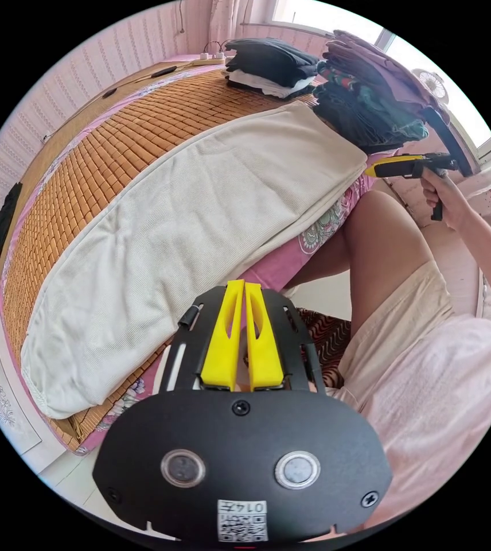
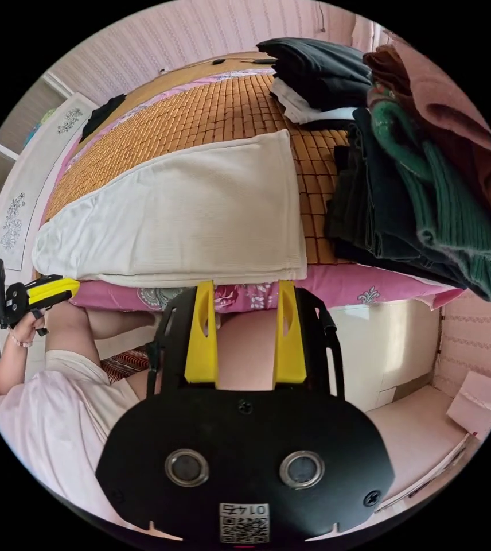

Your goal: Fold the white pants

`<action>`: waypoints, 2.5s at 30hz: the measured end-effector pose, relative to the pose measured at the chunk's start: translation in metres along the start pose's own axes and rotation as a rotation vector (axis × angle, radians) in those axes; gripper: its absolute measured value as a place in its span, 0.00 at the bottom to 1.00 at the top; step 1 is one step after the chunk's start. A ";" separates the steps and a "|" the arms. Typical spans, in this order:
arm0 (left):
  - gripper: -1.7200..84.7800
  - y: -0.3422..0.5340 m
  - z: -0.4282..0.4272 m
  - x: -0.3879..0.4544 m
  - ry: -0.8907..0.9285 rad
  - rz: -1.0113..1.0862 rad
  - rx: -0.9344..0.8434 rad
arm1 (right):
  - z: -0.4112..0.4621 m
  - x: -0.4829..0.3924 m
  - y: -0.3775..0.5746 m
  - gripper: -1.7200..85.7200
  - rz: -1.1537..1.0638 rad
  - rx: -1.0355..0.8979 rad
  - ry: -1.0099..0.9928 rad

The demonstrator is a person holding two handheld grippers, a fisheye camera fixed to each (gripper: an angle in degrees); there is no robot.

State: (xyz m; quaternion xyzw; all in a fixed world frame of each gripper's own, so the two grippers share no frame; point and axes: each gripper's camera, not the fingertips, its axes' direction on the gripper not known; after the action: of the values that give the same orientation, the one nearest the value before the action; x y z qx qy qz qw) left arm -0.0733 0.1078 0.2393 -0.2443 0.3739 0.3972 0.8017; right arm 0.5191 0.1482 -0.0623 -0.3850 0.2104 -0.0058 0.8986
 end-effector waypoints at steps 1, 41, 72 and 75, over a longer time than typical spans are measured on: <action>0.01 -0.002 0.002 0.001 -0.012 0.001 -0.008 | 0.001 0.007 0.000 0.21 0.013 -0.001 -0.017; 0.01 0.009 0.013 -0.027 -0.047 -0.139 -0.058 | 0.007 0.203 0.042 0.17 0.380 0.034 -0.232; 0.01 0.054 -0.055 -0.069 0.202 -0.312 0.105 | -0.258 0.095 -0.005 0.05 -0.063 0.769 -0.505; 0.01 0.022 -0.048 -0.045 0.359 -0.261 0.124 | -0.299 0.060 -0.010 0.05 -0.142 0.836 -0.412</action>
State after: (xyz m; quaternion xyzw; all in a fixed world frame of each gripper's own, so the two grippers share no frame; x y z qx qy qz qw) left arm -0.1287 0.0662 0.2438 -0.3077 0.4995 0.2164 0.7803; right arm 0.4607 -0.0756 -0.2614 0.0032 -0.0193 -0.0749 0.9970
